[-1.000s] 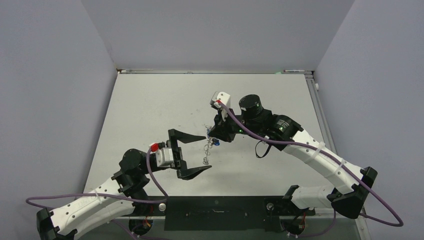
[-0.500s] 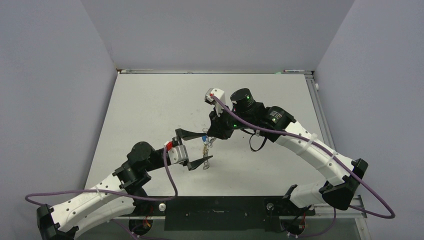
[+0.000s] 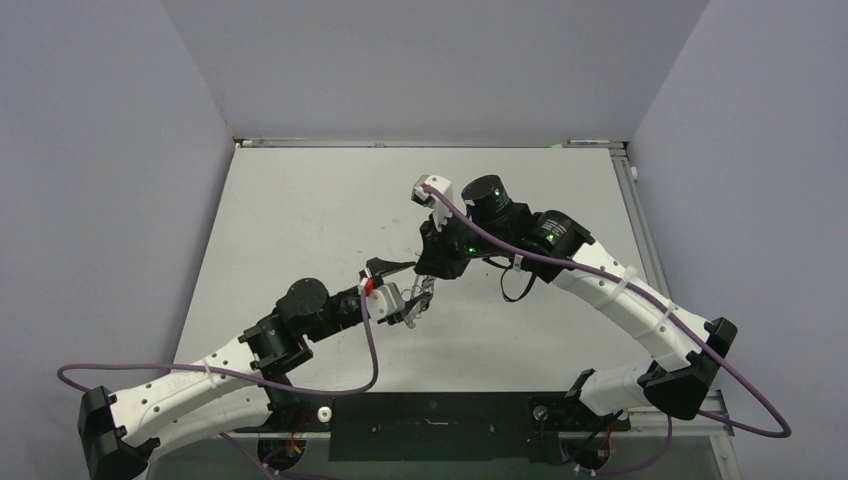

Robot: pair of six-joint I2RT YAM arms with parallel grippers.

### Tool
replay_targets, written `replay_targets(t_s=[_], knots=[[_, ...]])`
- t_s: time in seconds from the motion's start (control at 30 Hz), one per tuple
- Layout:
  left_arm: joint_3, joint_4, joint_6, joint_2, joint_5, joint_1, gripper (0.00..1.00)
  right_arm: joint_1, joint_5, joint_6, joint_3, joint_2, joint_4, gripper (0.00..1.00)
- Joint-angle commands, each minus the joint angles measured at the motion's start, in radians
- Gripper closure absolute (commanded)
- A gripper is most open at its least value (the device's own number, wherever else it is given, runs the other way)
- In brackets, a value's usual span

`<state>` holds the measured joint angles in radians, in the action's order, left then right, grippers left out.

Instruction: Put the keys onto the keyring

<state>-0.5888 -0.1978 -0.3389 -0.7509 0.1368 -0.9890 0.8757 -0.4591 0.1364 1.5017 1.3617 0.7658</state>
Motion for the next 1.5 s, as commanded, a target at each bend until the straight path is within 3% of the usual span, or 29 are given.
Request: replay_targets(t_s=[0.0, 0.63, 0.87, 1.2, 1.47], knots=[[-0.052, 0.030, -0.107, -0.036, -0.123, -0.076, 0.50, 0.000, -0.015, 0.039, 0.039, -0.035, -0.049, 0.95], [-0.081, 0.161, -0.347, -0.033, -0.285, -0.234, 0.64, 0.005, -0.058, 0.025, 0.033, -0.017, -0.017, 0.95], [-0.103, 0.233, -0.377, -0.023, -0.304, -0.254, 0.51, 0.006, -0.054, 0.019, 0.032, -0.015, -0.014, 0.95], [-0.066, 0.126, -0.370, -0.012, -0.339, -0.257, 0.72, 0.012, -0.080, 0.027, 0.022, -0.013, -0.032, 0.95], [-0.047, 0.073, -0.362, -0.013, -0.337, -0.257, 0.79, 0.014, -0.085, 0.047, 0.011, -0.014, -0.052, 0.95]])
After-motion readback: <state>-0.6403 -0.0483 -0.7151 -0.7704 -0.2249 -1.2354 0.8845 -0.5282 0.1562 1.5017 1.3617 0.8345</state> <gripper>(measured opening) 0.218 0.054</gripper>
